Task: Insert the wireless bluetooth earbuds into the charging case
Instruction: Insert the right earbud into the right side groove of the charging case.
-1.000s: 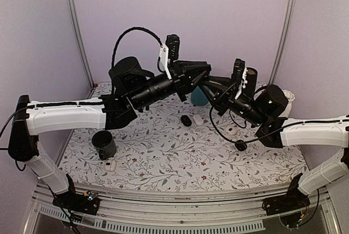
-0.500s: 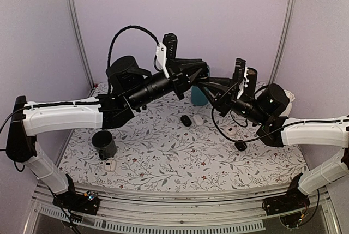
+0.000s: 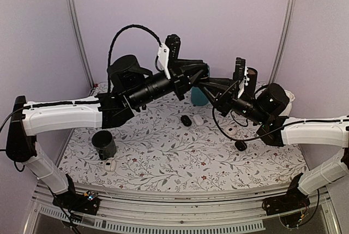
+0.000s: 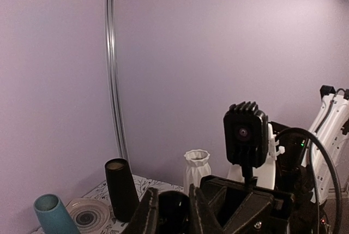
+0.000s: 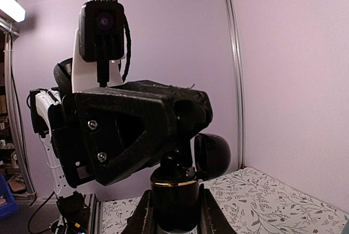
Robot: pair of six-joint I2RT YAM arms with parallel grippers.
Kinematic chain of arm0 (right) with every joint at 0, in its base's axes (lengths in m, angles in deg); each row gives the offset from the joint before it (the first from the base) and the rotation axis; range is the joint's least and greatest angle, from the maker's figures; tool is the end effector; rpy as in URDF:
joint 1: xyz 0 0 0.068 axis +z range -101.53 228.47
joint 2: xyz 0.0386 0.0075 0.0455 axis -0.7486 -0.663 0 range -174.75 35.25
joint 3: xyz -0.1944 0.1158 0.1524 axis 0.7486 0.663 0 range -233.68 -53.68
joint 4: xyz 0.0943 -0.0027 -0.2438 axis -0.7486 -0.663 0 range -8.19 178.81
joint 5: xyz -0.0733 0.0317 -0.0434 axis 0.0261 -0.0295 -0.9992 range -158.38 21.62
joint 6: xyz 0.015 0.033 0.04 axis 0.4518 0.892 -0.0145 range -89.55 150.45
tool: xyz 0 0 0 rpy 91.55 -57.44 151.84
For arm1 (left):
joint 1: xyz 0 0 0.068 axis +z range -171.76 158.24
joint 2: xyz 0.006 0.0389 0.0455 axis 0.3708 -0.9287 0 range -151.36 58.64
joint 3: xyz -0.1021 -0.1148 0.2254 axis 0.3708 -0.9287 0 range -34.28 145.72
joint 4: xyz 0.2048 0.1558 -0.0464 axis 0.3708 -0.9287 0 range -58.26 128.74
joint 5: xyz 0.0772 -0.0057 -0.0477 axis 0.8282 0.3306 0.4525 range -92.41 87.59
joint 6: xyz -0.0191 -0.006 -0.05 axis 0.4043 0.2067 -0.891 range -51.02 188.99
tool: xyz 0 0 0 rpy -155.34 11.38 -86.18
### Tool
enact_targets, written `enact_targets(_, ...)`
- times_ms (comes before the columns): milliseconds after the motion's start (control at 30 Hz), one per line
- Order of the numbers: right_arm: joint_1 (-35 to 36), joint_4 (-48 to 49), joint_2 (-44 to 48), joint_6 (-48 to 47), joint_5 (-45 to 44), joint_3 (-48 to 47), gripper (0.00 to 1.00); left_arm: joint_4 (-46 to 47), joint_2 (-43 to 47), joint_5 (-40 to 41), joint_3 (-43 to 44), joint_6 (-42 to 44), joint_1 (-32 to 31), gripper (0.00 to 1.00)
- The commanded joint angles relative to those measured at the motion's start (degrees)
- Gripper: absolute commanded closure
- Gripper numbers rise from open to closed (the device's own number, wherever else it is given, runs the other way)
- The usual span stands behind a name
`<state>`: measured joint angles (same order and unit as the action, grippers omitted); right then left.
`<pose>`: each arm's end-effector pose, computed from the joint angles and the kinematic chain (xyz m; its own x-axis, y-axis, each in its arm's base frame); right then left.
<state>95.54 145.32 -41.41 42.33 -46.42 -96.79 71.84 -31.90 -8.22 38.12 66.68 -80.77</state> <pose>0.1911 0.2251 0.3267 0.0719 0.3576 -0.9311 -0.9486 0.3128 0.0469 0.1924 -0.3274 0.3865 0.0966 -0.2384 -0.9664 0.9078 0.4192 -0.0127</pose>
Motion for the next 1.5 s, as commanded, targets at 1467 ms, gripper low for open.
enact_targets(1467,0.39,4.10,-1.32,1.20,2.04,-3.78,0.97,-6.00,3.10,1.50,-0.90,-4.43,0.92,0.62)
